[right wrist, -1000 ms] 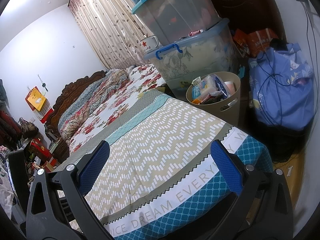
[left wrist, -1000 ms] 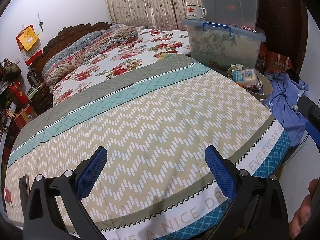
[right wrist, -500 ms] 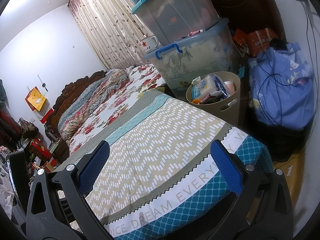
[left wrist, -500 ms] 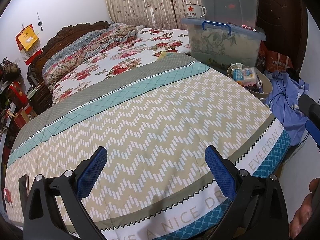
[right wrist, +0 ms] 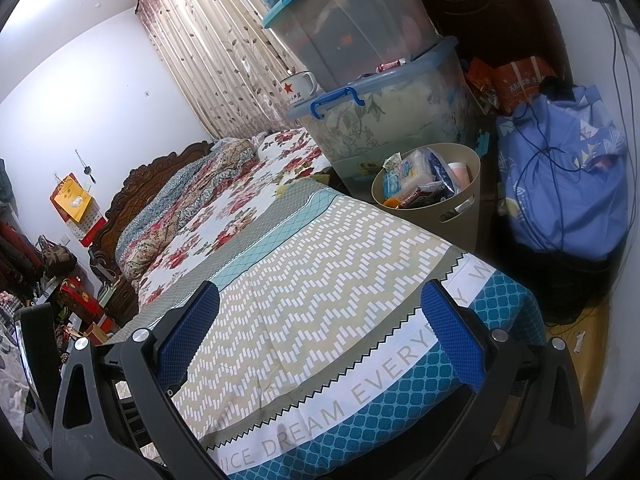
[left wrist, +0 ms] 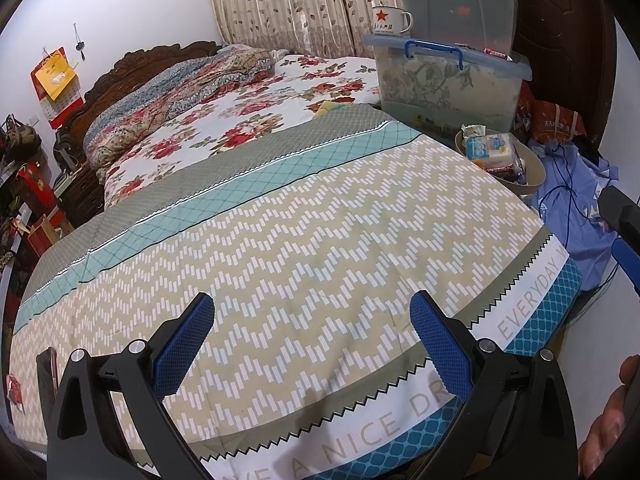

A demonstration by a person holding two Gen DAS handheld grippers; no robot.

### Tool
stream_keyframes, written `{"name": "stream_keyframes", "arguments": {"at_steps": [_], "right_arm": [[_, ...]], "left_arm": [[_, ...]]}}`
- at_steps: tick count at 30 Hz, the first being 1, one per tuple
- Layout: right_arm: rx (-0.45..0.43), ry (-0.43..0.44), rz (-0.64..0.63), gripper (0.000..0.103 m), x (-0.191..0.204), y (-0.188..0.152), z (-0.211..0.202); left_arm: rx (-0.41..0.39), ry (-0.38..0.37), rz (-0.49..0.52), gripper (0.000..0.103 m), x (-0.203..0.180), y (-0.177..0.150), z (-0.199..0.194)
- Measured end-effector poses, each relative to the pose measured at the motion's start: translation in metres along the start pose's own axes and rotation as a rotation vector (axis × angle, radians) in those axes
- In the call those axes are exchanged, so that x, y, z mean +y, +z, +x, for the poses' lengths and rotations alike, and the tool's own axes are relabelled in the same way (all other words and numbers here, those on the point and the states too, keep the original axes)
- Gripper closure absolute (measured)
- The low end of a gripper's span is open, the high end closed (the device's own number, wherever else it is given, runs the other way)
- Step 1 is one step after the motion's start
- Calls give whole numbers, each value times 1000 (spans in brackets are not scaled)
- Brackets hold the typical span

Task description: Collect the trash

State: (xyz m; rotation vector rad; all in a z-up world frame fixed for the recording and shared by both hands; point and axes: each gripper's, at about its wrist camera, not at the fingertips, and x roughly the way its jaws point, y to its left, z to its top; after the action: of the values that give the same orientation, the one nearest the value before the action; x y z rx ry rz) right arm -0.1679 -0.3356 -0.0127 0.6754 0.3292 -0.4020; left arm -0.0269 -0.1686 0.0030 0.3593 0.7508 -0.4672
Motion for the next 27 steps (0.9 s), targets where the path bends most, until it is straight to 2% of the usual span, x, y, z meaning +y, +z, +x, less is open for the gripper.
{"name": "stream_keyframes", "arguments": {"at_steps": [27], "right_arm": [[0, -1, 1, 3, 1, -1, -1]], "left_arm": [[16, 4, 3, 9, 3, -1, 7]]}}
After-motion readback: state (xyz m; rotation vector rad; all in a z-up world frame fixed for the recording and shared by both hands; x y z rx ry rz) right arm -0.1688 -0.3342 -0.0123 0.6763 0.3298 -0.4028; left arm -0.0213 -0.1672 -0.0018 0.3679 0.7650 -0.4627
